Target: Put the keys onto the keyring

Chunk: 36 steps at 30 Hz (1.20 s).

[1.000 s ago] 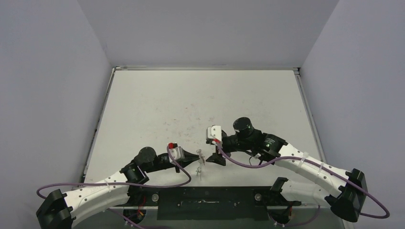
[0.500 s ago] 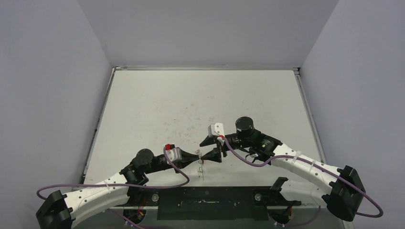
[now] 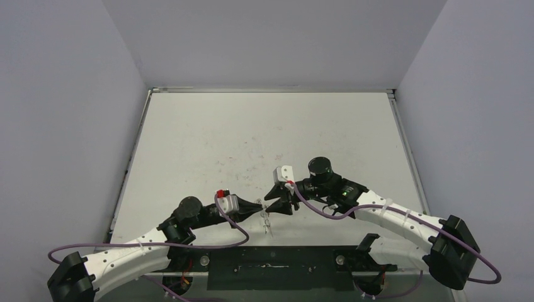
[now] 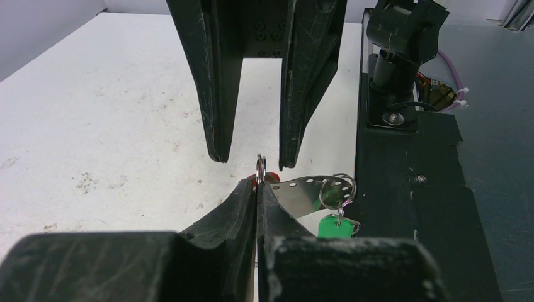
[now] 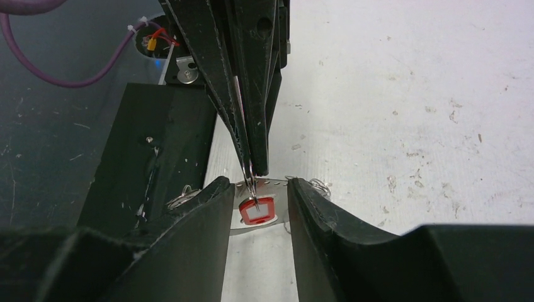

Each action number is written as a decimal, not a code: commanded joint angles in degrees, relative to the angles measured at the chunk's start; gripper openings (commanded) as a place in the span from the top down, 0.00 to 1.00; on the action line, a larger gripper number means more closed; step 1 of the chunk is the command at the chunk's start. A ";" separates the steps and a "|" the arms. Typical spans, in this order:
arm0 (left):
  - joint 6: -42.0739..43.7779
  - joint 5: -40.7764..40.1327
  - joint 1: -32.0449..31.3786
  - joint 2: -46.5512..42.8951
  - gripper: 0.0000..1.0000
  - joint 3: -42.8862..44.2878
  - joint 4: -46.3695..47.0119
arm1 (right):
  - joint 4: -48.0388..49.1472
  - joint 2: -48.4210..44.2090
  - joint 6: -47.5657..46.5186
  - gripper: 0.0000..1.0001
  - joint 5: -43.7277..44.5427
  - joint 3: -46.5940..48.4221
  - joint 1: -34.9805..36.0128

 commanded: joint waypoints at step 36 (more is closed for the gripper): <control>3.06 -3.40 0.04 -8.21 0.68 3.73 -9.52 | -18.32 3.20 -4.42 1.00 6.07 11.02 0.82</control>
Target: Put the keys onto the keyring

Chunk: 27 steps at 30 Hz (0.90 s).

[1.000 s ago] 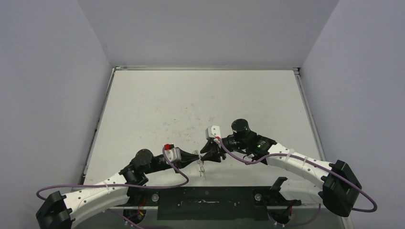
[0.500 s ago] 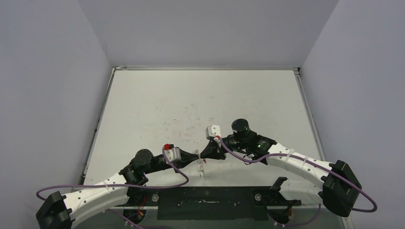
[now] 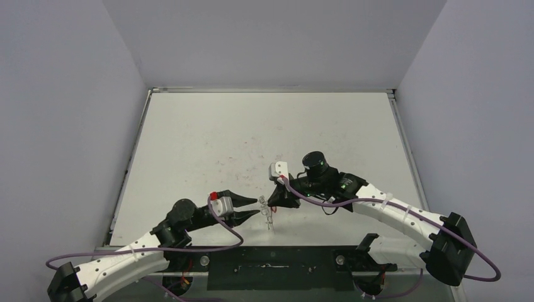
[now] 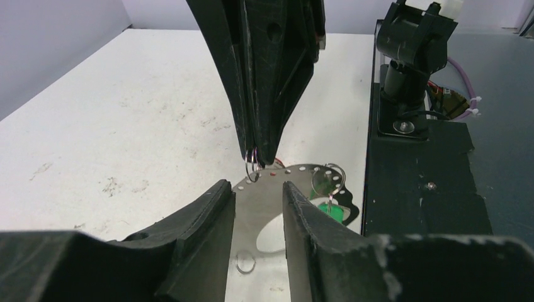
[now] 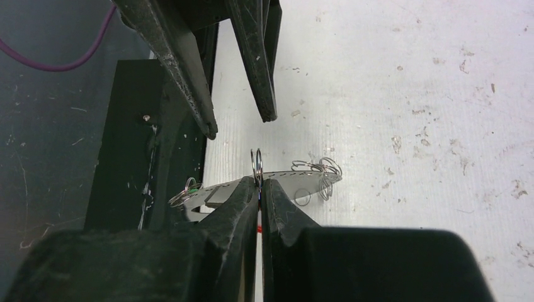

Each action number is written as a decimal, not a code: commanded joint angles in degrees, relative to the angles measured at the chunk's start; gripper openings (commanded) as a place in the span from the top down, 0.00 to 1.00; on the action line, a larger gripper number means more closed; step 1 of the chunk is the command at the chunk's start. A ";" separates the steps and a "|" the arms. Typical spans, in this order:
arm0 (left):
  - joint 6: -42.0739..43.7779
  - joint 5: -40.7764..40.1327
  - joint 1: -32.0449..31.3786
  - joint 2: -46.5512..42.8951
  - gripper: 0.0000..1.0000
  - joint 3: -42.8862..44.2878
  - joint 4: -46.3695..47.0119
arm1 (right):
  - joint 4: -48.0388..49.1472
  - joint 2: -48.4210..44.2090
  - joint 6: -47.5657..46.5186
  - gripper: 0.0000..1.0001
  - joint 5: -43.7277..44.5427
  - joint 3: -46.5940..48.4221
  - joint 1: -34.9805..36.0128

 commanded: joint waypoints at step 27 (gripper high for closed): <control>6.17 0.26 -0.01 7.95 0.72 10.54 -11.20 | -26.31 12.85 -1.56 1.00 17.28 23.48 10.80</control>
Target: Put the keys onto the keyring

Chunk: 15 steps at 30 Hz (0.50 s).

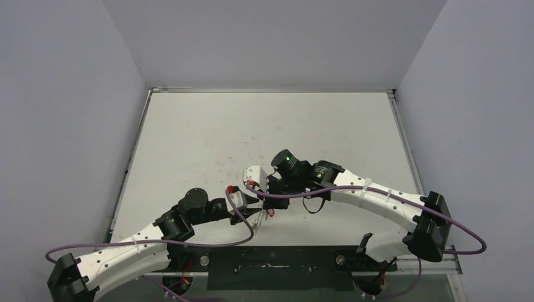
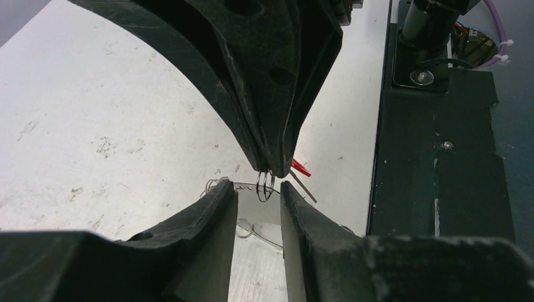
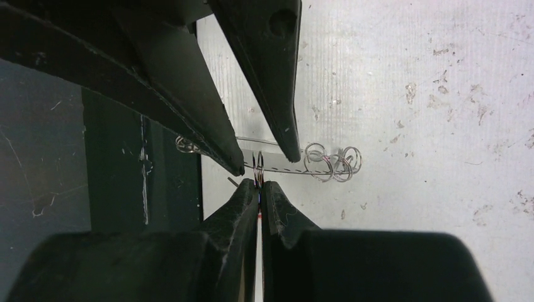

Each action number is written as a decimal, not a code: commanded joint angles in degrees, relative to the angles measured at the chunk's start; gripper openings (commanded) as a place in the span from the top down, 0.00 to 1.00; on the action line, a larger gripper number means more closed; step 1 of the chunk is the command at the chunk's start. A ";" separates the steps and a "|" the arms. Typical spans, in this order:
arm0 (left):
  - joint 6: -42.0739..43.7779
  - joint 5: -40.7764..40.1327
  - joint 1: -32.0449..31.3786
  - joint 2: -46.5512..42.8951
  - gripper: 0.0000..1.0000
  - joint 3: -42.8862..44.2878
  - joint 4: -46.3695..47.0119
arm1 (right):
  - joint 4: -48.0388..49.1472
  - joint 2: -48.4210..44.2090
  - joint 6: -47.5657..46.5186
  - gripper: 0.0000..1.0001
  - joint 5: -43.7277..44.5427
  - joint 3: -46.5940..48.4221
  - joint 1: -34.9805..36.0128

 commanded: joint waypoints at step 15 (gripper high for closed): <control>0.82 2.52 -0.01 2.26 1.00 2.16 4.71 | 1.55 -0.33 0.61 1.00 0.24 1.24 0.43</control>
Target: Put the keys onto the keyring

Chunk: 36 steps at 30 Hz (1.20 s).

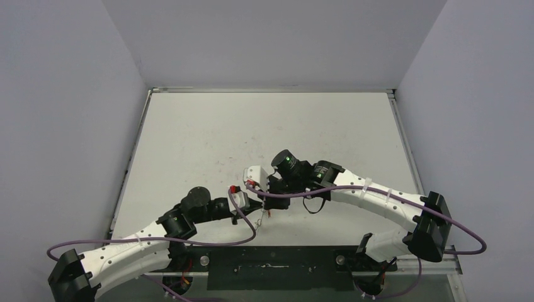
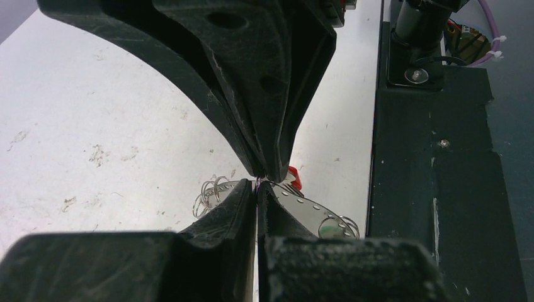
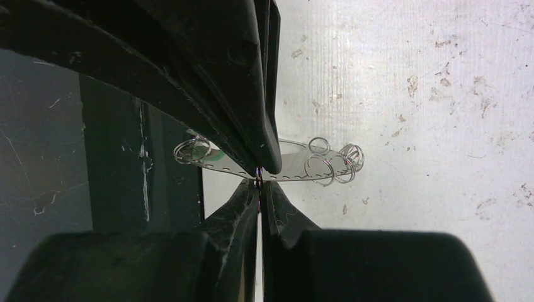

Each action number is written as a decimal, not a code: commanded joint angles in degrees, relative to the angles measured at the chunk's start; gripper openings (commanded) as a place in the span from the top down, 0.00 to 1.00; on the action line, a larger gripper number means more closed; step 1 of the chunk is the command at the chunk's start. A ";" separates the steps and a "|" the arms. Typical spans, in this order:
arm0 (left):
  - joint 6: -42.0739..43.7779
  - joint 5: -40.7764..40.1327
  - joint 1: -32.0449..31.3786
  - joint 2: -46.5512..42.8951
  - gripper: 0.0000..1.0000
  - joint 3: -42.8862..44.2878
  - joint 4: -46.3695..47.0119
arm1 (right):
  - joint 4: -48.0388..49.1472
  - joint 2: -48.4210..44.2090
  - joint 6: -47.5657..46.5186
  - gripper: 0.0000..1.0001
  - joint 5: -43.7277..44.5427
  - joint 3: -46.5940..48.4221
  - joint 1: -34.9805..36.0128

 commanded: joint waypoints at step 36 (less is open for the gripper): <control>-6.54 -1.04 -0.01 -7.61 1.00 -10.01 25.11 | 36.81 -13.44 9.51 0.51 -22.14 -19.55 -10.83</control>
